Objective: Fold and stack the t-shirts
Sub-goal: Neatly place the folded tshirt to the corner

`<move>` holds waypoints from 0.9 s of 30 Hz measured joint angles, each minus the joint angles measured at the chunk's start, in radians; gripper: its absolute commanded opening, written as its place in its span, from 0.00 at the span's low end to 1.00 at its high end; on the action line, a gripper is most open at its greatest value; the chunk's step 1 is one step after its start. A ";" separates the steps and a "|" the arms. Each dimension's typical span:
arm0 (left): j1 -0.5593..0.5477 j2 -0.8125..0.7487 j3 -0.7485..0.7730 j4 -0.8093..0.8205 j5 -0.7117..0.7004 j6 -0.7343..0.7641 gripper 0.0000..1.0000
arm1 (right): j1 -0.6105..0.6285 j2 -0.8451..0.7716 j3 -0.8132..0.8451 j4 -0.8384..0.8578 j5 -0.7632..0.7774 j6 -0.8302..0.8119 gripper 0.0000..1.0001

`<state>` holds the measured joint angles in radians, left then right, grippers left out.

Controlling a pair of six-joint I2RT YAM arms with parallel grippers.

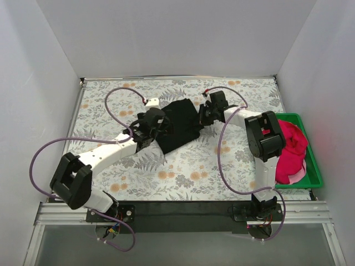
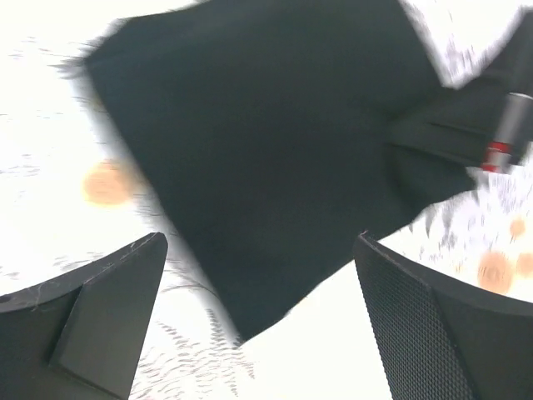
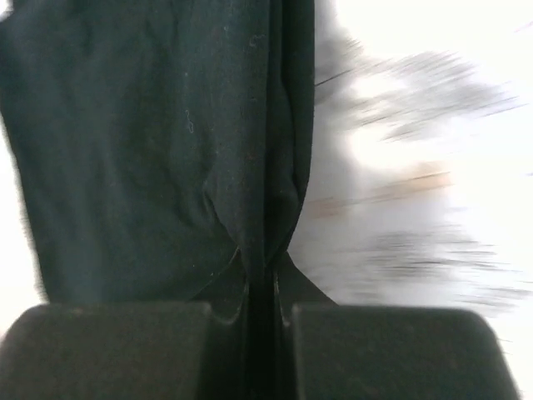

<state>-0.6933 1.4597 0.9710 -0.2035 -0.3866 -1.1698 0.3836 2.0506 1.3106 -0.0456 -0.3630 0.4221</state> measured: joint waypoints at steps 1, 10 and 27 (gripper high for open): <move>0.026 -0.026 -0.003 -0.014 0.003 -0.011 0.88 | -0.014 0.005 0.030 -0.039 0.029 -0.040 0.01; 0.135 -0.148 -0.069 -0.160 0.013 -0.091 0.88 | -0.225 0.082 0.338 -0.280 0.352 -0.355 0.01; 0.157 -0.103 -0.087 -0.355 0.041 -0.196 0.88 | -0.413 0.330 0.623 -0.248 0.809 -0.774 0.01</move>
<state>-0.5365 1.3563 0.8841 -0.5583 -0.3458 -1.3659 -0.0296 2.3810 1.9331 -0.2932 0.4458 -0.3515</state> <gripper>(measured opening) 0.875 0.076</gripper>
